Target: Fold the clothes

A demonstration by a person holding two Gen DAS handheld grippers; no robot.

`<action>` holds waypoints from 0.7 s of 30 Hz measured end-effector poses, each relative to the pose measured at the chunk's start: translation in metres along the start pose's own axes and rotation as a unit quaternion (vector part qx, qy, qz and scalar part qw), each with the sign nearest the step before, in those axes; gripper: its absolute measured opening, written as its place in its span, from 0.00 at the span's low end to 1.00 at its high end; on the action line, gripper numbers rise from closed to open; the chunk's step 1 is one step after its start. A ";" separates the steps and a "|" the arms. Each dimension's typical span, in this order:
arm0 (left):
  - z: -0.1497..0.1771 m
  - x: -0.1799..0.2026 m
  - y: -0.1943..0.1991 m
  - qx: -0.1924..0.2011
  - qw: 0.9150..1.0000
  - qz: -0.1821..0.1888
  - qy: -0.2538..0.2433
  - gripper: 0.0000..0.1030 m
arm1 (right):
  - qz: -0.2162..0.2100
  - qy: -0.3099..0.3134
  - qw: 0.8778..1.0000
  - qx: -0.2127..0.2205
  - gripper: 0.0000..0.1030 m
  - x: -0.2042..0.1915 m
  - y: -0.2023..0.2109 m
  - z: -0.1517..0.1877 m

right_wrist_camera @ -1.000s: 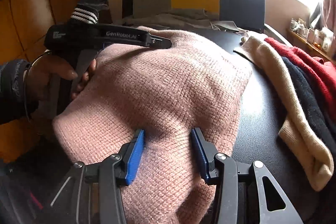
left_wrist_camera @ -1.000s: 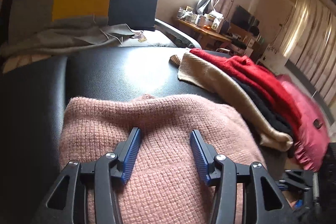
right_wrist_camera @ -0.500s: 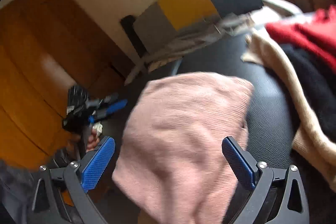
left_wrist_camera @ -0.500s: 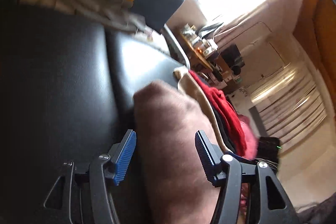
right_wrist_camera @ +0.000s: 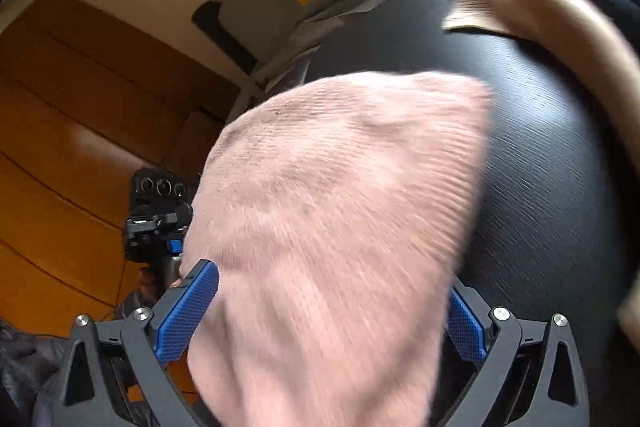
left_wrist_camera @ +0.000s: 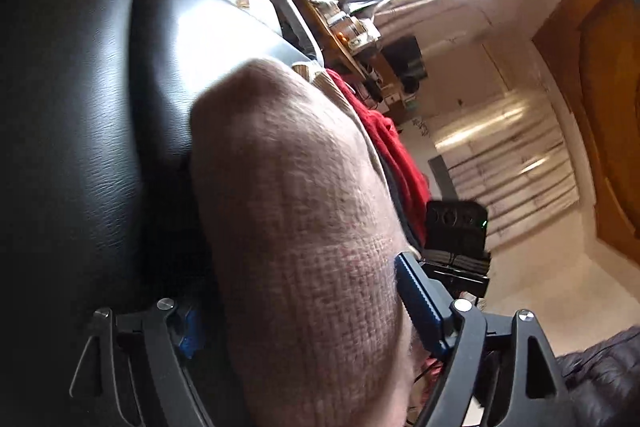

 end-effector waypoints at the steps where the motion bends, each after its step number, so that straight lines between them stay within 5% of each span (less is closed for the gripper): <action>1: 0.000 0.002 -0.002 -0.004 1.000 -0.008 -0.006 0.72 | 0.000 0.011 1.000 -0.005 1.00 -0.004 -0.007 -0.002; 4: 0.010 0.004 0.004 0.024 0.999 -0.005 0.023 0.60 | 0.028 0.048 0.998 -0.011 0.96 -0.013 -0.018 0.001; 6: 0.024 0.013 0.015 0.046 0.999 -0.015 0.022 0.58 | 0.042 0.049 0.998 -0.008 0.65 -0.015 -0.016 0.005; 13: 0.099 0.043 0.092 0.121 0.991 -0.037 0.039 0.57 | -0.025 0.038 0.998 -0.050 0.63 -0.045 -0.042 0.050; 18: 0.139 0.061 0.190 0.233 0.969 -0.075 0.041 0.56 | -0.104 0.049 0.986 -0.123 0.62 -0.107 -0.108 0.073; 21: 0.154 0.071 0.262 0.317 0.941 -0.111 0.031 0.56 | -0.155 0.085 0.971 -0.159 0.62 -0.172 -0.159 0.077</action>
Point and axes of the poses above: each gripper's, at about its wrist camera, not at the fingertips, and y roughly against the way its jaws point, x to its right, z to its underside, the point moved 2 cm from there along -y, roughly the way its jaws point, and after that the axes turned 11 degrees about -y, right-handed, at the moved point
